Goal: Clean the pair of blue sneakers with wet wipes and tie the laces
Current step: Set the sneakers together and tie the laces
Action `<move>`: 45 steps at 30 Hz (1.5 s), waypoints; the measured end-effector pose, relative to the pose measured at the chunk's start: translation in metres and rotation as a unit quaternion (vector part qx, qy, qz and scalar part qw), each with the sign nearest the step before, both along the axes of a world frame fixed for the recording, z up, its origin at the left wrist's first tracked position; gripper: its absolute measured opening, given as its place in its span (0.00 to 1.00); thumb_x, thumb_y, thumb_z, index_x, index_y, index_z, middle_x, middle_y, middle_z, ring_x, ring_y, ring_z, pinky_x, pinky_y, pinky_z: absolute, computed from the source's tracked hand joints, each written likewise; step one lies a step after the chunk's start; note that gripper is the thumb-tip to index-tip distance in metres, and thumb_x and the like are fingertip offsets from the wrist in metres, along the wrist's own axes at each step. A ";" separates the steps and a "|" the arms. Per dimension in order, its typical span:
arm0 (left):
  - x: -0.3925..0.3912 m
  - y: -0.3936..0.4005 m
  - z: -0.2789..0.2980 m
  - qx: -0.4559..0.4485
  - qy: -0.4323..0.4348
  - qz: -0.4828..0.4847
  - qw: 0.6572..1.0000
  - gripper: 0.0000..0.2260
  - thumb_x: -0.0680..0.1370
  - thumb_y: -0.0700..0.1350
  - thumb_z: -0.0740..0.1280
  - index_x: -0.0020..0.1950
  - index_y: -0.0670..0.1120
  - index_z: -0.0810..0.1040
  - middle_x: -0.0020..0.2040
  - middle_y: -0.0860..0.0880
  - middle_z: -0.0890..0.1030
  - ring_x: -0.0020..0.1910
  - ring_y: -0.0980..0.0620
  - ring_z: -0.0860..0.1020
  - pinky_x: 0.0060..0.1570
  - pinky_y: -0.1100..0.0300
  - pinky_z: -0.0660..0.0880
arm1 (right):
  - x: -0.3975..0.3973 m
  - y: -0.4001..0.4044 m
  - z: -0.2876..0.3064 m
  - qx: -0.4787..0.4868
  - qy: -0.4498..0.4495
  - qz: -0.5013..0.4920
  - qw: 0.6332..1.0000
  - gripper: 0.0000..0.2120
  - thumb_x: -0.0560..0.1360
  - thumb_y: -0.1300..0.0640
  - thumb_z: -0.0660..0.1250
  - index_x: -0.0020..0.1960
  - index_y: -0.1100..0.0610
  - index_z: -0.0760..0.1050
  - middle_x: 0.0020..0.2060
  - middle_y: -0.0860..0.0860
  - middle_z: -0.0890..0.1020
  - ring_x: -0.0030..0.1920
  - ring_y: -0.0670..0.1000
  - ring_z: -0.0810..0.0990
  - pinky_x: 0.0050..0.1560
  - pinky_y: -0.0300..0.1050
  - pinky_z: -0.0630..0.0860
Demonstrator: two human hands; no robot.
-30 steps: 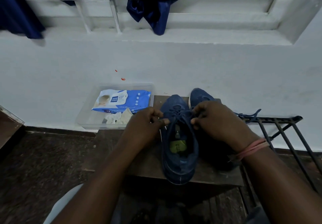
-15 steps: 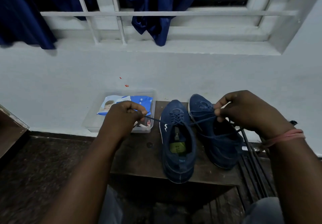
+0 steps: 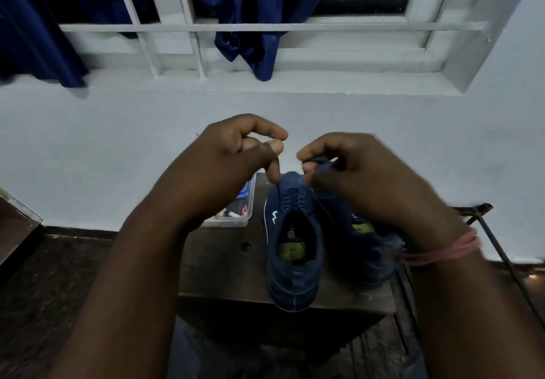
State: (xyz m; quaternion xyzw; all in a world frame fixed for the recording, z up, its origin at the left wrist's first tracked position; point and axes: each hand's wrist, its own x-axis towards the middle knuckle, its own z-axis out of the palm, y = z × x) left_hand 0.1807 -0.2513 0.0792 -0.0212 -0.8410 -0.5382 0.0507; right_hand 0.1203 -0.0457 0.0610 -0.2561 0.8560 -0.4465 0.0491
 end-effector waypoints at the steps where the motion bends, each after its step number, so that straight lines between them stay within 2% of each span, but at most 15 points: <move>1: -0.001 0.005 -0.003 0.022 -0.007 -0.030 0.999 0.08 0.83 0.48 0.66 0.61 0.53 0.79 0.34 0.50 0.83 0.27 0.55 0.66 0.28 0.65 0.65 | 0.001 -0.009 -0.007 0.023 0.005 0.028 0.999 0.07 0.73 0.58 0.75 0.50 0.49 0.83 0.44 0.45 0.85 0.44 0.42 0.83 0.51 0.46 0.81; 3: -0.005 0.014 -0.013 0.056 -0.021 -0.067 0.996 0.10 0.83 0.52 0.65 0.63 0.52 0.78 0.30 0.50 0.78 0.27 0.55 0.68 0.28 0.65 0.65 | 0.003 -0.019 -0.018 0.034 0.019 0.064 0.997 0.03 0.74 0.57 0.71 0.44 0.50 0.83 0.41 0.47 0.85 0.43 0.46 0.84 0.49 0.55 0.80; 5: -0.011 0.013 -0.027 0.052 -0.020 -0.050 0.997 0.14 0.84 0.57 0.60 0.60 0.52 0.80 0.30 0.49 0.77 0.27 0.55 0.69 0.29 0.65 0.66 | 0.000 -0.021 -0.022 0.023 0.036 0.067 0.997 0.11 0.76 0.62 0.68 0.42 0.48 0.84 0.39 0.45 0.86 0.42 0.45 0.84 0.49 0.52 0.81; 7: -0.017 0.002 -0.041 0.053 -0.011 -0.024 0.998 0.14 0.86 0.51 0.57 0.56 0.51 0.82 0.34 0.48 0.77 0.28 0.56 0.67 0.30 0.62 0.65 | -0.004 -0.017 -0.019 0.038 0.050 0.063 0.996 0.13 0.77 0.64 0.68 0.44 0.47 0.85 0.40 0.41 0.86 0.43 0.40 0.83 0.48 0.47 0.80; 12: -0.025 -0.010 -0.074 -0.025 -0.040 -0.107 0.993 0.12 0.76 0.45 0.75 0.56 0.60 0.83 0.55 0.57 0.80 0.50 0.51 0.79 0.50 0.60 0.76 | -0.015 -0.003 -0.009 -0.008 0.007 0.087 0.996 0.06 0.77 0.60 0.71 0.46 0.51 0.85 0.40 0.45 0.86 0.41 0.42 0.84 0.44 0.38 0.78; 15: -0.036 0.004 -0.088 0.000 -0.023 -0.037 0.999 0.07 0.76 0.44 0.75 0.44 0.57 0.85 0.50 0.57 0.83 0.49 0.59 0.81 0.49 0.68 0.72 | -0.020 0.001 -0.006 0.001 0.007 0.108 0.994 0.06 0.78 0.61 0.71 0.47 0.53 0.85 0.40 0.45 0.87 0.40 0.41 0.84 0.43 0.35 0.77; 18: -0.044 -0.006 -0.097 0.040 -0.021 0.097 0.994 0.03 0.76 0.47 0.75 0.45 0.53 0.88 0.40 0.52 0.85 0.38 0.57 0.80 0.41 0.61 0.74 | -0.030 0.010 -0.009 -0.015 0.041 0.044 0.998 0.06 0.75 0.60 0.74 0.49 0.51 0.87 0.42 0.43 0.86 0.45 0.40 0.84 0.51 0.40 0.80; 20: -0.046 -0.014 -0.101 0.093 -0.049 0.140 0.985 0.06 0.79 0.47 0.72 0.46 0.48 0.88 0.37 0.46 0.84 0.35 0.53 0.79 0.39 0.57 0.76 | -0.035 0.017 -0.008 -0.022 0.068 0.016 0.997 0.05 0.73 0.58 0.76 0.47 0.50 0.87 0.41 0.43 0.86 0.45 0.40 0.83 0.51 0.42 0.80; 23: -0.048 -0.008 -0.105 0.292 -0.131 0.137 0.938 0.13 0.84 0.47 0.64 0.46 0.41 0.82 0.36 0.45 0.80 0.35 0.49 0.77 0.35 0.61 0.76 | -0.033 0.019 -0.003 -0.065 0.023 0.057 0.996 0.03 0.73 0.59 0.75 0.46 0.53 0.86 0.37 0.45 0.86 0.38 0.43 0.84 0.42 0.39 0.80; 27: -0.049 0.008 -0.109 0.426 -0.149 0.047 0.891 0.09 0.82 0.46 0.63 0.52 0.43 0.80 0.49 0.42 0.86 0.50 0.46 0.84 0.53 0.54 0.79 | -0.033 0.005 -0.008 -0.194 0.025 0.107 0.975 0.05 0.77 0.64 0.71 0.52 0.60 0.83 0.42 0.54 0.86 0.42 0.55 0.85 0.46 0.45 0.83; 29: -0.050 0.013 -0.110 0.444 -0.133 0.010 0.886 0.07 0.80 0.46 0.64 0.51 0.44 0.79 0.48 0.42 0.85 0.49 0.45 0.84 0.54 0.53 0.78 | -0.040 -0.003 -0.021 -0.224 0.018 0.081 0.971 0.06 0.79 0.67 0.68 0.54 0.63 0.82 0.43 0.57 0.86 0.42 0.57 0.85 0.46 0.47 0.83; 35: -0.054 0.007 -0.110 0.409 -0.047 -0.035 0.911 0.06 0.74 0.41 0.72 0.47 0.46 0.77 0.43 0.44 0.79 0.39 0.50 0.77 0.43 0.58 0.76 | -0.062 -0.005 -0.074 -0.071 0.080 -0.044 0.993 0.08 0.78 0.62 0.69 0.48 0.50 0.84 0.41 0.44 0.85 0.42 0.44 0.84 0.46 0.53 0.83; 40: -0.056 0.004 -0.107 0.191 0.065 0.079 0.976 0.07 0.75 0.34 0.74 0.45 0.42 0.78 0.39 0.50 0.82 0.34 0.58 0.78 0.37 0.69 0.74 | -0.053 -0.019 -0.084 0.043 0.086 0.063 0.993 0.10 0.75 0.65 0.70 0.45 0.51 0.84 0.36 0.37 0.81 0.41 0.38 0.81 0.42 0.28 0.72; 42: -0.058 0.002 -0.109 0.148 0.081 0.101 0.980 0.06 0.75 0.35 0.74 0.44 0.43 0.79 0.38 0.53 0.83 0.38 0.58 0.79 0.41 0.68 0.74 | -0.049 -0.023 -0.081 0.048 0.040 0.104 0.993 0.14 0.75 0.69 0.66 0.43 0.50 0.82 0.37 0.39 0.81 0.40 0.39 0.81 0.41 0.29 0.72; 45: -0.059 0.003 -0.115 0.168 0.067 0.126 0.976 0.06 0.76 0.35 0.73 0.44 0.42 0.78 0.40 0.42 0.83 0.41 0.50 0.83 0.44 0.58 0.79 | -0.046 -0.020 -0.073 0.028 -0.043 0.115 0.992 0.14 0.77 0.68 0.63 0.45 0.52 0.82 0.41 0.45 0.84 0.42 0.48 0.83 0.42 0.41 0.78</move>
